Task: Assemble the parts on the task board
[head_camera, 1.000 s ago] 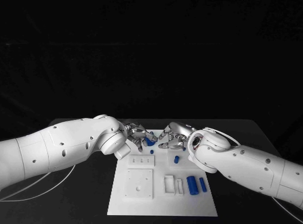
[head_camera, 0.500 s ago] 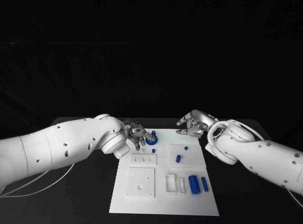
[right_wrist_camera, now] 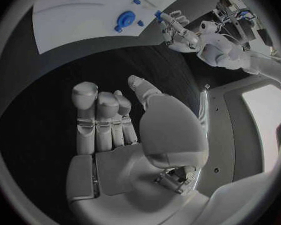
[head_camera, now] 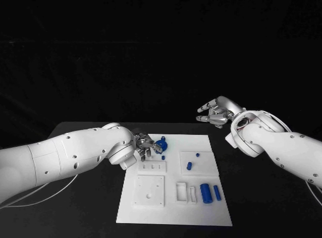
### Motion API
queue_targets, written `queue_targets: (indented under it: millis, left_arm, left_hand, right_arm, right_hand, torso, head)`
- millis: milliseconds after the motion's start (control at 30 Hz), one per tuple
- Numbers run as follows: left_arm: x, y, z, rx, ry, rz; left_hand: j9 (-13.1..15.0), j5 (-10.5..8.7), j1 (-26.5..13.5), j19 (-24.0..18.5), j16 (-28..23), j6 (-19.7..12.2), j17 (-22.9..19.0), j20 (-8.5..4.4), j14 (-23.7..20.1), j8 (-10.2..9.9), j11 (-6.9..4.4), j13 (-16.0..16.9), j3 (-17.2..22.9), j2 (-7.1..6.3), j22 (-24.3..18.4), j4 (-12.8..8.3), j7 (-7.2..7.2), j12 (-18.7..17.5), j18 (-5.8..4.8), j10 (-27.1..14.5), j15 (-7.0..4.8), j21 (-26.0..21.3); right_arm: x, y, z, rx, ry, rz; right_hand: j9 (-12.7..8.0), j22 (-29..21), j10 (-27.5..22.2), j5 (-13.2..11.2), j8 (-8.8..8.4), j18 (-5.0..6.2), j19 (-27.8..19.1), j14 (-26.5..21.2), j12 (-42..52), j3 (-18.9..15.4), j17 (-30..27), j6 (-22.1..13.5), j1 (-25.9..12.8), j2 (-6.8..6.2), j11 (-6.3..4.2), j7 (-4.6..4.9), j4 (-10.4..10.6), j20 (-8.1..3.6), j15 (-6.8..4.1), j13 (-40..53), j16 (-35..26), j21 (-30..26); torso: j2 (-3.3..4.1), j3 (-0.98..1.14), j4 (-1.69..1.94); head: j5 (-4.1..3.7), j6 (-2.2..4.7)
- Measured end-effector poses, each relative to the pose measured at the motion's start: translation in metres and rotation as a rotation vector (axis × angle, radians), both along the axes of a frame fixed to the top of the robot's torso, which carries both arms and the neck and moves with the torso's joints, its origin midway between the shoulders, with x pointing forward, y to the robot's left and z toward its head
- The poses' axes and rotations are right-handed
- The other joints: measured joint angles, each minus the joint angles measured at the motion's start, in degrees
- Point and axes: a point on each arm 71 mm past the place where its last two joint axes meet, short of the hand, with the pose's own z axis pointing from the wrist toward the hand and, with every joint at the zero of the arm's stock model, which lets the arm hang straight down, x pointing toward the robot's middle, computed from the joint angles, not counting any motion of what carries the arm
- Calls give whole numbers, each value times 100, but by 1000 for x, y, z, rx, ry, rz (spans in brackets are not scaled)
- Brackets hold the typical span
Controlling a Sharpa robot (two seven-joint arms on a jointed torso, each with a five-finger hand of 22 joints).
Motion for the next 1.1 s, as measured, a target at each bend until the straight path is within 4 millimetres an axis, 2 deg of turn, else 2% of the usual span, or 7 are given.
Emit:
queue_targets:
  millis: [67, 133, 233, 667, 1000, 1067, 1100]
  left_arm:
    - [0, 0, -3, 11, 1, -1]
    - [-1, 0, -6, 20, 2, -2]
    - [-2, 0, -9, 32, 1, -6]
    - [-8, 1, -22, 90, -32, -26]
    - [-14, 8, -43, 120, -24, -18]
    - [-14, 10, -44, 124, -24, -15]
    - [-14, 10, -44, 124, -25, -14]
  left_hand:
    - [126, 0, -16, 22, 32, 0, 17, -19, 0, -16, -1, 0, 0, 15, 63, 0, 0, 13, 0, 0, 0, -40]
    - [130, -36, -29, 45, 32, 0, 26, 1, 0, -15, -1, 0, 0, 29, 134, 0, 0, 14, 0, 1, 0, -100]
    - [131, -64, -29, 166, 64, 0, 58, -38, 0, -9, -1, -7, -16, 30, 511, 16, 0, 76, 0, 0, 0, -368]
    - [138, -68, -28, 354, 76, 0, 45, 5, -1, 4, 0, -15, -15, 30, 1202, 16, 0, 109, 0, -1, 4, -955]
    - [164, -89, -27, 380, 76, 0, 45, -9, -2, 6, 1, -15, 42, 30, 1285, 42, 0, 109, 0, -1, 5, -1027]
    - [424, -77, -27, 380, 76, 0, 46, -9, -2, 15, 1, -15, 42, 29, 1285, 42, 0, 109, 0, -1, 5, -1027]
    - [424, -77, -27, 380, 76, 0, 46, -9, -2, 15, 1, -15, 42, 29, 1285, 42, 0, 109, 0, -1, 5, -1027]
  right_arm:
    - [1, -2, 0, 7, 1, -8]
    - [2, -4, 1, 13, 1, -13]
    - [3, -5, 1, 21, 2, -19]
    - [3, -6, 2, 37, 3, -23]
    - [3, -6, 2, 40, 4, -24]
    - [3, -6, 2, 41, 4, -25]
    - [3, -6, 2, 41, 4, -25]
  right_hand:
    - [0, 0, 0, 32, 0, 0, 0, 0, 0, 0, 0, 0, 0, 0, 0, 0, 0, 0, 0, 0, 0, 0]
    - [0, 0, 0, 44, 0, 0, 0, 0, 0, 17, 0, 2, 0, 0, 0, 1, -17, 0, 0, 0, 0, 0]
    - [0, 0, 0, 44, 0, -1, 0, 0, 0, 17, -1, 19, 0, 0, 0, 7, -17, 0, 0, 0, 0, 0]
    - [1, 0, 0, 114, 0, -4, 0, 0, 0, 48, -1, 20, -21, -21, 0, 6, -48, 0, 0, 1, 0, 0]
    - [1, 4, 0, 143, 0, -6, 0, 0, 0, 64, 4, 20, -23, -23, 0, 6, -32, 0, 0, -5, 0, 0]
    - [1, 4, 0, 145, 0, -7, 0, 0, 0, 64, 4, 20, -23, -23, 0, 5, -32, 0, 0, -7, 0, 0]
    - [1, 4, 0, 145, 0, -7, 0, 0, 0, 64, 4, 20, -23, -23, 0, 5, -32, 0, 0, -7, 0, 0]
  torso:
    - [0, -4, 4]
    - [-1, -4, 7]
    - [0, -10, 10]
    - [-1, -15, 19]
    - [1, -15, 3]
    - [2, -12, 2]
    - [2, -9, 2]
  head:
    - [-1, -17]
    - [9, -26]
    - [20, -45]
    - [52, -127]
    - [91, -172]
    - [92, -182]
    - [93, -190]
